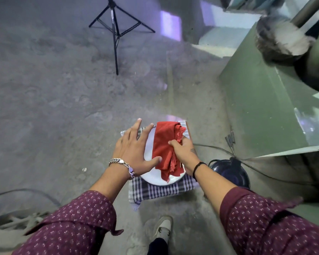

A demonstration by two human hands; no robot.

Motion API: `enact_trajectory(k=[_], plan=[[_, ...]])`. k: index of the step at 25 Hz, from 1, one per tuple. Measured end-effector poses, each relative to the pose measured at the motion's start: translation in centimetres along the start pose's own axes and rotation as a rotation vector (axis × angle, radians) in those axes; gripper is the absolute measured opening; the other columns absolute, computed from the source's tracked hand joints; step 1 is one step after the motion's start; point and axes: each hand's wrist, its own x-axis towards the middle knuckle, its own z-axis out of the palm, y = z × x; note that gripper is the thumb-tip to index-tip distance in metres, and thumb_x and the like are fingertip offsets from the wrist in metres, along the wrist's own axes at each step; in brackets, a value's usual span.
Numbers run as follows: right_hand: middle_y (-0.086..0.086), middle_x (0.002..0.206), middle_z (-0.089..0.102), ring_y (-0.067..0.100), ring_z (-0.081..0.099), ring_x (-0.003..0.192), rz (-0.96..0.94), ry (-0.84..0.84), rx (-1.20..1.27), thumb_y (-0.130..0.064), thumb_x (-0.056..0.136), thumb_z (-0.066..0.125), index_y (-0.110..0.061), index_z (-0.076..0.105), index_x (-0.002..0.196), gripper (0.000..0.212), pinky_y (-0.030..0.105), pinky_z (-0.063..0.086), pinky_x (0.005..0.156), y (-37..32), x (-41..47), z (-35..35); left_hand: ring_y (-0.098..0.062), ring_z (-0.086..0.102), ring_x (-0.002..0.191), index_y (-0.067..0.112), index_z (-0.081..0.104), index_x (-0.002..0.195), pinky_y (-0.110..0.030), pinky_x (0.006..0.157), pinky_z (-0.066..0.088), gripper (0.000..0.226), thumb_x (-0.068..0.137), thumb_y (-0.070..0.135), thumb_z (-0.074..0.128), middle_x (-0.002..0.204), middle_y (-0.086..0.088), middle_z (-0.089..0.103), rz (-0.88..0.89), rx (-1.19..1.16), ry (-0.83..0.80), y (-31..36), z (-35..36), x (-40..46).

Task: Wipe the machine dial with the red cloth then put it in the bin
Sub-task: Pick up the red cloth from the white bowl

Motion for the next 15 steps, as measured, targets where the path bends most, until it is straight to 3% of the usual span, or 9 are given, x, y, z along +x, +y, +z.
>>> enact_trajectory(k=[3,6,9,15], plan=[[0.015,0.109,0.085,0.036,0.080,0.103,-0.048,0.002,0.169,-0.028,0.090,0.071,-0.013,0.078,0.113,0.028,0.049,0.066,0.096,-5.0,-2.1,-3.9,-0.037,0.028,0.161,0.045,0.011,0.173,-0.056,0.121,0.040,0.125,0.069,0.089,0.066,0.185,-0.003,0.001,0.101,0.007,0.053,4.1,-3.9,1.2],[0.008,0.109,0.087,0.026,0.081,0.101,-0.106,0.004,0.334,-0.016,0.106,0.065,-0.016,0.076,0.120,0.018,0.039,0.066,0.088,-10.0,-5.1,-9.3,-0.035,0.026,0.163,0.046,0.006,0.173,-0.055,0.123,0.039,0.127,0.068,0.096,0.058,0.185,-0.002,-0.001,0.210,0.007,0.115,9.5,-8.0,2.0],[0.007,0.116,0.088,0.023,0.084,0.107,-0.213,0.070,0.424,-0.015,0.112,0.060,-0.018,0.074,0.128,0.022,0.042,0.066,0.097,-15.3,-9.9,-17.0,-0.034,0.022,0.164,0.045,0.006,0.174,-0.055,0.125,0.036,0.126,0.071,0.099,0.054,0.185,-0.001,-0.002,0.344,0.005,0.191,16.9,-12.8,2.1],[0.016,0.127,0.084,0.035,0.078,0.122,-0.458,0.293,0.511,-0.017,0.110,0.067,-0.010,0.074,0.133,0.025,0.054,0.059,0.114,-22.8,-20.7,-32.8,-0.033,0.019,0.166,0.045,0.009,0.173,-0.057,0.130,0.030,0.130,0.066,0.105,0.052,0.185,-0.002,-0.001,0.616,0.034,0.319,32.5,-21.2,0.7]])
